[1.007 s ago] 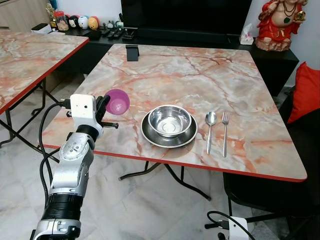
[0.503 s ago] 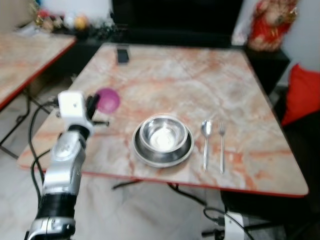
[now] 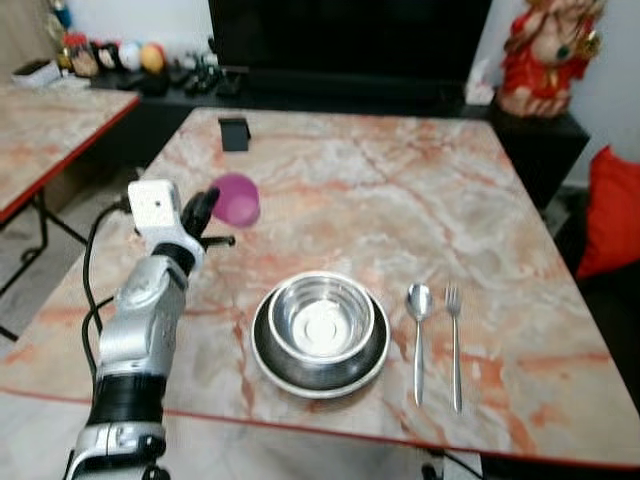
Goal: Setting the table
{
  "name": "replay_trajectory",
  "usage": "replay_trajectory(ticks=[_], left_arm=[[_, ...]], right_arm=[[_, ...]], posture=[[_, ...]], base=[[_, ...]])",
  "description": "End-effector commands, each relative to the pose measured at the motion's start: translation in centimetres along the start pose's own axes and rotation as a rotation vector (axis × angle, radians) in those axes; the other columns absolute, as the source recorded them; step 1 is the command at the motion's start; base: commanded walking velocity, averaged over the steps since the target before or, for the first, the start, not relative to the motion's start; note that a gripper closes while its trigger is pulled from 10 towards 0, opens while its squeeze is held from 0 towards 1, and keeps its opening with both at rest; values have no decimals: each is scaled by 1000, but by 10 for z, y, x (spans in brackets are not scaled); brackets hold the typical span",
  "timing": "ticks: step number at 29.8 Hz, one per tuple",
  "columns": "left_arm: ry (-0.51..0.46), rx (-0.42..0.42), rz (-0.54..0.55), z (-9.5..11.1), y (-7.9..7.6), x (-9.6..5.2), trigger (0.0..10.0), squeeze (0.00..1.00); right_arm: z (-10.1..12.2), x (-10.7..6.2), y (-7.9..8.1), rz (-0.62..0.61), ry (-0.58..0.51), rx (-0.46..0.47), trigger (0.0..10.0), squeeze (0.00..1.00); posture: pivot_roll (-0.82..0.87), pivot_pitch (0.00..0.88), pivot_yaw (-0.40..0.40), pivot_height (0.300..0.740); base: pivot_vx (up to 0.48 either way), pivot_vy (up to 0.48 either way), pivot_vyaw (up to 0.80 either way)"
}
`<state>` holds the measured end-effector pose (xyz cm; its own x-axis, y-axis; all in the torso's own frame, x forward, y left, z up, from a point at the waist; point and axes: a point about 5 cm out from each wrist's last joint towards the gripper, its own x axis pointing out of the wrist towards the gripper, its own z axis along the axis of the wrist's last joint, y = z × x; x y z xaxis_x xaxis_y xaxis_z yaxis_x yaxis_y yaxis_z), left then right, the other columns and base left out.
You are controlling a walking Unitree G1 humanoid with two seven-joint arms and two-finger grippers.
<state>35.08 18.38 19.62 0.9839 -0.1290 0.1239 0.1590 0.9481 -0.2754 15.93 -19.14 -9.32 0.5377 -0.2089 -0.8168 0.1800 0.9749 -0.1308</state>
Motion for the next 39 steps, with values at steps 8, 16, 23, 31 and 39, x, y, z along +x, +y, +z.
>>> replay_trajectory(ticks=[8, 16, 23, 31, 39], left_arm=[[223, 5, 192, 0, 23, 5, 10000, 0], [304, -21, 186, -4, 17, 10, 10000, 0], [422, -29, 196, -7, 18, 14, 10000, 0], [490, 14, 201, -7, 17, 14, 10000, 0], [509, 7, 206, -9, 16, 13, 10000, 0]], right_arm=[[-3, 0, -2, 3, 7, 3, 10000, 0], [-5, -1, -2, 6, 11, 1, 10000, 0], [-6, -1, -3, 5, 12, 3, 10000, 0], [-3, -1, 0, 8, 4, 3, 10000, 0], [-6, -2, 2, 9, 10, 3, 10000, 0]], posture=[[43, 0, -14, 740], [45, 0, -13, 740], [42, 0, -5, 740], [43, 0, -2, 740], [45, 0, -3, 740]], base=[[0, 0, 0], [0, 0, 0], [0, 0, 0], [0, 0, 0], [0, 0, 0]])
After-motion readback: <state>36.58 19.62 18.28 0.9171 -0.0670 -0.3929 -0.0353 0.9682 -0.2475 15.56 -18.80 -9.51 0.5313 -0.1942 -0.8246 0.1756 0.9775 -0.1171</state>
